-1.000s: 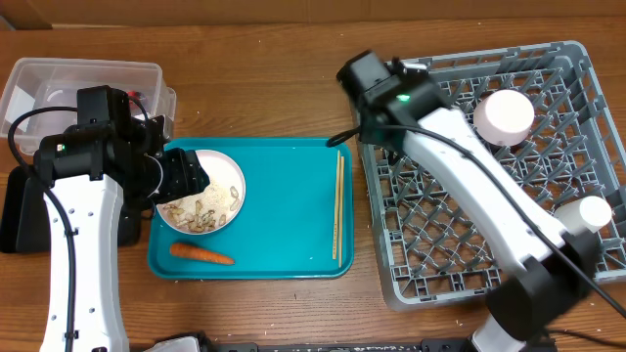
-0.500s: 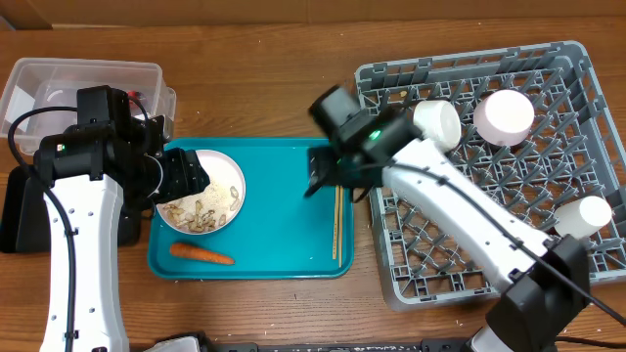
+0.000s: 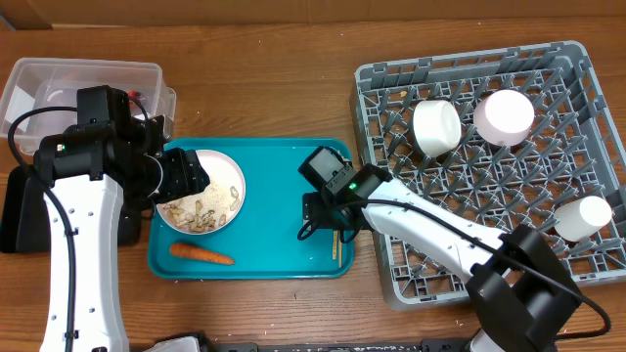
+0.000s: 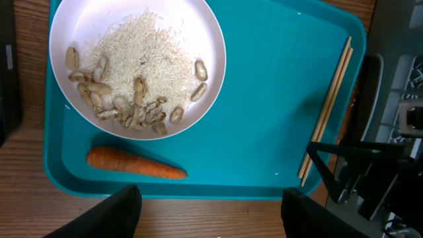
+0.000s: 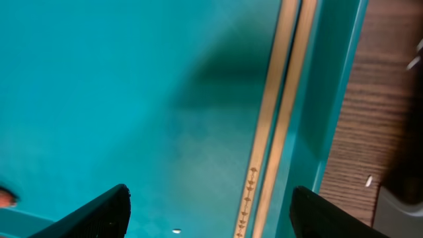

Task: Sort waste into correct bins and load items into the dishwasher

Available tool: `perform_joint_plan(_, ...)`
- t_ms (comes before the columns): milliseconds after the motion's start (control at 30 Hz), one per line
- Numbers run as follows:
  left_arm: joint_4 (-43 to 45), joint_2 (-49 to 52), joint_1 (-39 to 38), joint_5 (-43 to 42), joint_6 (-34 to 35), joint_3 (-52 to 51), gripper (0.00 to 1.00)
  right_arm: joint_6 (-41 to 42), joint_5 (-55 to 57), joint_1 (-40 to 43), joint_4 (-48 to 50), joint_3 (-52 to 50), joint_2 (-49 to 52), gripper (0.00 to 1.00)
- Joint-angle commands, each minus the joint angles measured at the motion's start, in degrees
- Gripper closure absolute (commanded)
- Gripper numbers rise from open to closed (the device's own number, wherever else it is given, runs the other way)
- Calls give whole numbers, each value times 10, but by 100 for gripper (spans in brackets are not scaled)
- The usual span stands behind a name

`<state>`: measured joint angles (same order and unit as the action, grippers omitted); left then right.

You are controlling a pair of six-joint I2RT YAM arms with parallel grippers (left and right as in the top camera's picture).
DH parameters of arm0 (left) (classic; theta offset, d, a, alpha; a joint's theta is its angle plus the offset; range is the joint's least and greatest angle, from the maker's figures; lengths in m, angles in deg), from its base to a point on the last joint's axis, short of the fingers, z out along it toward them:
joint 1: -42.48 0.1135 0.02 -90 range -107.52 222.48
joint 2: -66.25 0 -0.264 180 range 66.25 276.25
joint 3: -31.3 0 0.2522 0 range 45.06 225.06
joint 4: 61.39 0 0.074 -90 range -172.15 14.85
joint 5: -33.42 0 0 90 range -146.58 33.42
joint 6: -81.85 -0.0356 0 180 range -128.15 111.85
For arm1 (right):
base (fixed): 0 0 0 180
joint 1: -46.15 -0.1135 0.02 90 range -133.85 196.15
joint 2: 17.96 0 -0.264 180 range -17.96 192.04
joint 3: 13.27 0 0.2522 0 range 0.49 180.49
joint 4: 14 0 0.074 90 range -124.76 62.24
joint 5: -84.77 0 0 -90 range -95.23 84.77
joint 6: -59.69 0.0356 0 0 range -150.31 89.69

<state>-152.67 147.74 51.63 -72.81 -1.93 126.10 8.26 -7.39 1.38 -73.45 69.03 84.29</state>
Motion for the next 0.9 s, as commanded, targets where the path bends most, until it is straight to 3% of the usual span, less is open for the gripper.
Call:
perform_joint_plan(0, 2, -2, 2, 2, 4, 4, 30, 11, -5, -3, 9, -12, 7, 21)
perform_joint_plan(633, 3, -2, 2, 2, 4, 4, 30, 11, -10, -10, 36, -15, 45, 24)
perform_joint_plan(867, 2, -2, 2, 2, 4, 4, 30, 4, 37, -12, -30, 37, 45, 21)
